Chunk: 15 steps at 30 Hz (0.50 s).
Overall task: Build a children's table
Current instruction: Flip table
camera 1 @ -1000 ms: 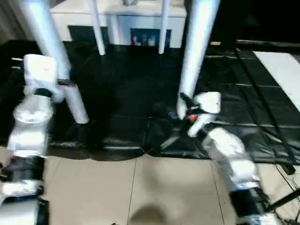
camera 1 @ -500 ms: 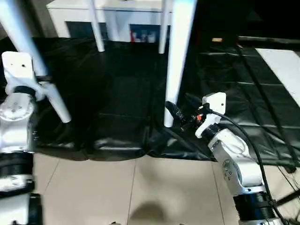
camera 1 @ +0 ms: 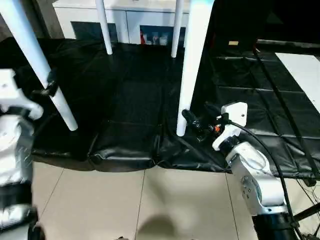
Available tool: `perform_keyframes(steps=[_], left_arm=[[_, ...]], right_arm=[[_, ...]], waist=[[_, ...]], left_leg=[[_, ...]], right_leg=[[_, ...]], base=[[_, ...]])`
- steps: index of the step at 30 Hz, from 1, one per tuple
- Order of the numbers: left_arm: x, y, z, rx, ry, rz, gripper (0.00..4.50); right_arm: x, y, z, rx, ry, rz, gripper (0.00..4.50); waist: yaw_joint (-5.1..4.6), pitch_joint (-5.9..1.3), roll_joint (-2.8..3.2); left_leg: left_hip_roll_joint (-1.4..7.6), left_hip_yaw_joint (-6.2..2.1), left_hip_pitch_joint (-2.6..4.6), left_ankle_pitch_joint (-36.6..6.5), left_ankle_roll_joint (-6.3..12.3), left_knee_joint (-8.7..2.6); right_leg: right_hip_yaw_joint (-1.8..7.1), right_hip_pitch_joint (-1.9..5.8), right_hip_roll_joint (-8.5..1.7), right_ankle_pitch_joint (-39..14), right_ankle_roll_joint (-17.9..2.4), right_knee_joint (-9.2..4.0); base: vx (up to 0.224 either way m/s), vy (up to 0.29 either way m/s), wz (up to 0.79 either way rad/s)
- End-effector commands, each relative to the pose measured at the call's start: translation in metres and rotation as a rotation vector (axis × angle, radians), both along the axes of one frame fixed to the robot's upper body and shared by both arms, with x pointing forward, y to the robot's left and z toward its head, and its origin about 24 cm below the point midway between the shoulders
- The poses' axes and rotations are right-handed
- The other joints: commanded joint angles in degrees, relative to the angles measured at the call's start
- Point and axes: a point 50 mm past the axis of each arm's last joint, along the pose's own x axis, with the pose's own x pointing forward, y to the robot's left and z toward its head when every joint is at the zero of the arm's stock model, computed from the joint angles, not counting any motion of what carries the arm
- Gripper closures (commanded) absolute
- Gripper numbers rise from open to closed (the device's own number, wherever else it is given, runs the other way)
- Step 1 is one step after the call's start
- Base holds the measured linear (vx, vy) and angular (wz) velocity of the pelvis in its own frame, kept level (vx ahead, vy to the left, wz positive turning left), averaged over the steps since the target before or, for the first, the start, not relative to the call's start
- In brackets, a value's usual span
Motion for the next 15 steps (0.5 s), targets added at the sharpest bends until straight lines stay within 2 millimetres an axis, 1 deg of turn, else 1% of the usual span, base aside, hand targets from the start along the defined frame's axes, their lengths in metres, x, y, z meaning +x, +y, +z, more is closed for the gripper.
perform_keyframes(steps=[1, 2, 3, 4, 5, 6, 7, 8, 9, 10, 11, 12, 13, 14, 15], left_arm=[[-0.017, -0.001, 0.001, -0.042, -0.031, -0.026, 0.08], [-0.020, -0.001, 0.000, -0.047, -0.029, -0.029, 0.08], [-0.025, -0.003, -0.001, -0.053, -0.022, -0.039, 0.08], [-0.026, -0.004, -0.002, -0.054, -0.020, -0.042, 0.08], [-0.030, -0.010, -0.003, -0.043, -0.009, -0.059, 0.08], [-0.036, -0.026, -0.004, -0.016, 0.010, -0.089, 0.08], [-0.039, -0.034, -0.005, -0.004, 0.017, -0.100, 0.08], [-0.041, -0.042, -0.007, -0.014, 0.029, -0.099, 0.08], [-0.043, -0.050, -0.010, -0.013, 0.046, -0.092, 0.08], [-0.044, -0.059, -0.012, -0.009, 0.060, -0.086, 0.08], [-0.044, -0.066, -0.015, -0.011, 0.073, -0.086, 0.08], [-0.043, -0.075, -0.021, 0.012, 0.098, -0.100, 0.08], [-0.042, -0.085, -0.027, 0.037, 0.120, -0.110, 0.08], [-0.041, -0.089, -0.032, 0.031, 0.133, -0.102, 0.08], [-0.041, -0.090, -0.033, 0.030, 0.133, -0.099, 0.08]], right_arm=[[-0.004, -0.002, 0.003, -0.004, -0.005, 0.000, 0.42], [-0.004, -0.002, 0.003, -0.006, -0.004, 0.000, 0.42], [-0.005, -0.003, 0.003, -0.009, -0.001, -0.001, 0.42], [-0.006, -0.003, 0.003, -0.010, -0.001, -0.001, 0.42], [-0.007, -0.005, 0.002, -0.017, 0.002, -0.008, 0.42], [-0.009, -0.009, 0.000, -0.044, 0.009, -0.038, 0.42], [-0.009, -0.011, -0.001, -0.060, 0.012, -0.056, 0.42], [-0.010, -0.013, -0.003, -0.075, 0.024, -0.076, 0.42], [-0.010, -0.016, -0.005, -0.104, 0.040, -0.107, 0.42], [-0.009, -0.019, -0.007, -0.128, 0.056, -0.147, 0.42], [-0.008, -0.020, -0.009, -0.134, 0.069, -0.174, 0.42], [-0.007, -0.022, -0.009, -0.143, 0.079, -0.208, 0.42], [-0.006, -0.022, -0.009, -0.148, 0.089, -0.234, 0.42], [-0.006, -0.021, -0.008, -0.151, 0.090, -0.238, 0.42], [-0.006, -0.020, -0.008, -0.152, 0.089, -0.237, 0.42]], waist=[[-0.21, -3.49, 0.99], [-0.24, -3.42, 0.86], [-0.20, -3.45, 0.92], [-0.30, -3.31, 1.07], [-0.21, -3.23, 1.04], [-0.20, -3.08, 0.99], [-0.15, -2.94, 0.76], [0.01, -2.72, 0.80], [-0.02, -2.88, 0.80], [-0.19, -2.63, 0.20], [-0.02, -2.44, 0.44], [-0.14, -2.52, 0.40], [-0.21, -2.54, 0.43], [-0.21, -2.60, 0.27], [-0.30, -2.62, 0.24]], left_leg=[[2.18, 0.02, -0.46, -4.82, -0.41, -4.72], [2.39, 0.02, -0.58, -4.76, -0.44, -4.78], [2.29, 0.17, -0.35, -5.08, -0.39, -4.65], [2.15, 0.20, -0.42, -6.17, -0.20, -4.73], [2.17, 0.21, -0.31, -6.83, -0.08, -4.80], [2.38, 0.17, -0.22, -8.26, 0.07, -4.97], [2.64, 0.11, -0.36, -8.85, 0.03, -5.17], [2.55, 0.31, -0.14, -10.07, 0.09, -5.20], [2.57, 0.38, 0.07, -10.31, -0.01, -5.11], [2.59, 0.46, -0.14, -10.70, 0.11, -5.29], [2.45, 0.56, -0.06, -11.64, -0.06, -5.34], [2.41, 0.63, 0.06, -11.97, -0.20, -5.28], [2.30, 0.53, -0.21, -11.88, -0.33, -5.36], [2.23, 0.49, -0.25, -11.52, -0.30, -5.34], [2.19, 0.54, -0.21, -11.44, -0.31, -5.29]], right_leg=[[2.79, 3.56, -5.31, -4.66, -9.46, -3.80], [2.79, 3.66, -5.36, -4.29, -9.86, -3.78], [2.78, 3.40, -5.17, -4.41, -9.86, -3.78], [2.80, 3.46, -5.05, -5.81, -9.64, -4.01], [2.82, 3.30, -5.04, -7.02, -9.40, -4.20], [2.86, 3.17, -5.08, -9.27, -9.11, -4.38], [2.89, 3.29, -5.23, -10.66, -8.91, -4.47], [2.91, 2.89, -5.03, -13.21, -8.40, -4.83], [2.92, 2.86, -4.95, -13.56, -8.24, -4.72], [2.95, 2.91, -4.87, -15.14, -7.71, -4.92], [2.95, 2.67, -4.88, -18.65, -6.51, -5.29], [3.02, 2.58, -4.80, -19.57, -5.96, -5.34], [3.05, 2.74, -4.84, -20.98, -4.68, -5.47], [3.09, 2.70, -4.81, -21.76, -3.23, -5.65], [3.13, 2.58, -4.74, -22.03, -2.78, -5.73]], base=[[0.000, 0.000, 0.00], [0.000, 0.000, 0.00], [0.000, 0.000, 0.00], [0.000, 0.000, 0.00], [0.000, 0.000, 0.00], [0.000, 0.000, 0.00], [0.000, 0.000, 0.00], [0.000, 0.000, 0.00], [0.000, 0.000, 0.00], [0.000, 0.000, 0.00], [0.000, 0.000, 0.00], [0.000, 0.000, 0.00], [0.000, 0.000, 0.00], [0.000, 0.000, 0.00], [0.000, 0.000, 0.00]])
